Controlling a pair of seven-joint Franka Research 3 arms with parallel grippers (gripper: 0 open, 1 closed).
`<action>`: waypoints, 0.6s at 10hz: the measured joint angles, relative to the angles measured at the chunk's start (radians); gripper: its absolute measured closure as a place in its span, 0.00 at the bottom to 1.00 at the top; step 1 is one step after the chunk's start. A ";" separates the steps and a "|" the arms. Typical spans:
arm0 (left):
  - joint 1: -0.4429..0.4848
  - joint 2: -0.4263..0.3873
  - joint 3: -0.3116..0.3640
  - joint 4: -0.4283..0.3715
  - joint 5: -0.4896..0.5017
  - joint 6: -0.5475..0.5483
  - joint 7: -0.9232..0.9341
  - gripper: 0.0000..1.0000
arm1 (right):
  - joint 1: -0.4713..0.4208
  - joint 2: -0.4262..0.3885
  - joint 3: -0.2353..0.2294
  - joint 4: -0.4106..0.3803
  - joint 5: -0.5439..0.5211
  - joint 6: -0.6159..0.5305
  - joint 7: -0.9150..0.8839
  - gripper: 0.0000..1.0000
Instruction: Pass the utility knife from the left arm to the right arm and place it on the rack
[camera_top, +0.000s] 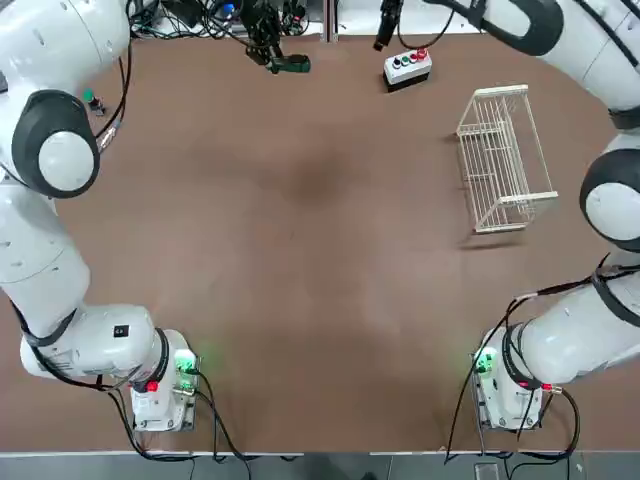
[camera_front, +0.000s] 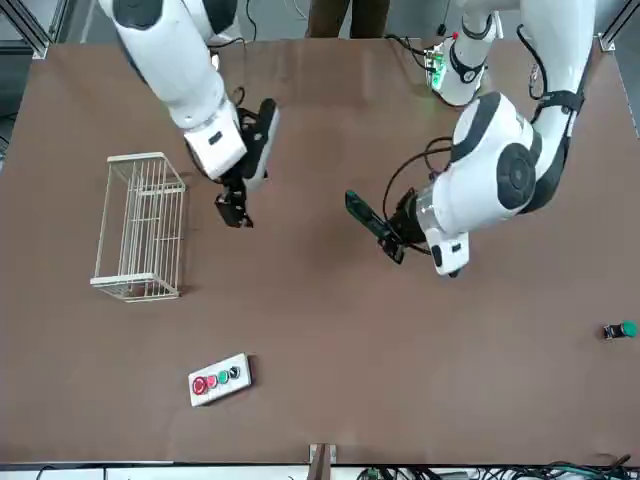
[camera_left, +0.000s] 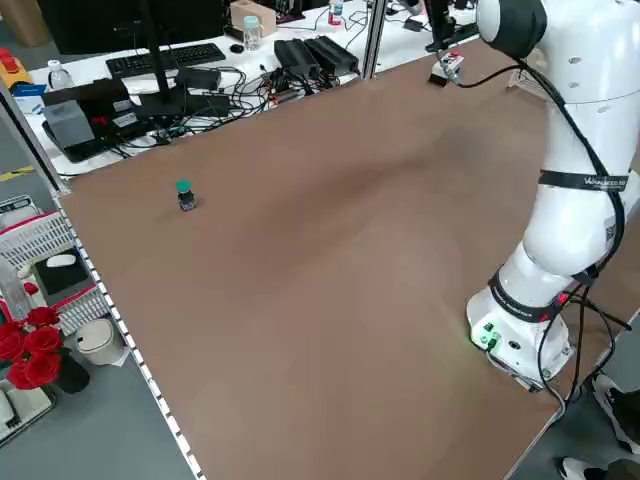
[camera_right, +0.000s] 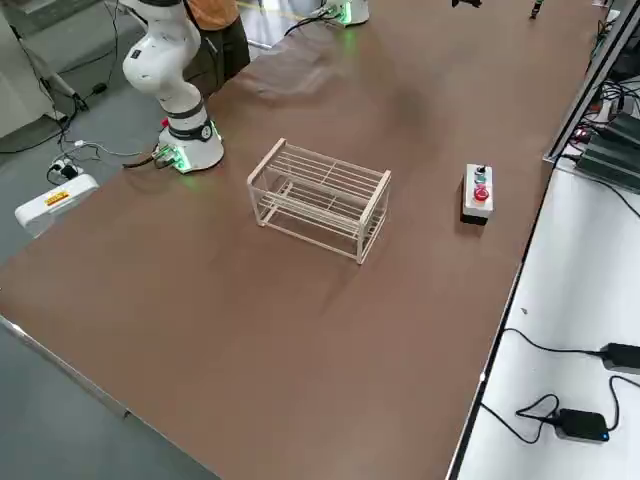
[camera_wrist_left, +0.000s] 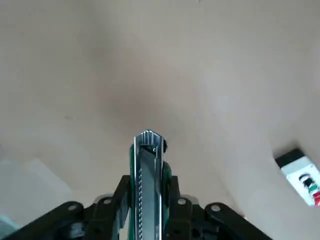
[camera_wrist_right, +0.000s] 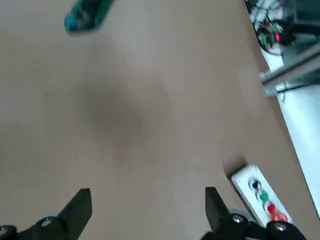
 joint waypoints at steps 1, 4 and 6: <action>-0.002 -0.002 -0.021 0.001 0.000 0.000 -0.032 0.67 | 0.016 0.025 0.021 0.033 -0.014 0.002 0.022 0.00; -0.010 -0.004 -0.050 0.021 0.000 -0.001 -0.103 0.67 | 0.069 0.052 0.092 0.083 -0.065 0.003 0.184 0.00; -0.018 -0.004 -0.058 0.030 0.000 -0.002 -0.127 0.67 | 0.088 0.055 0.134 0.084 -0.084 0.013 0.320 0.00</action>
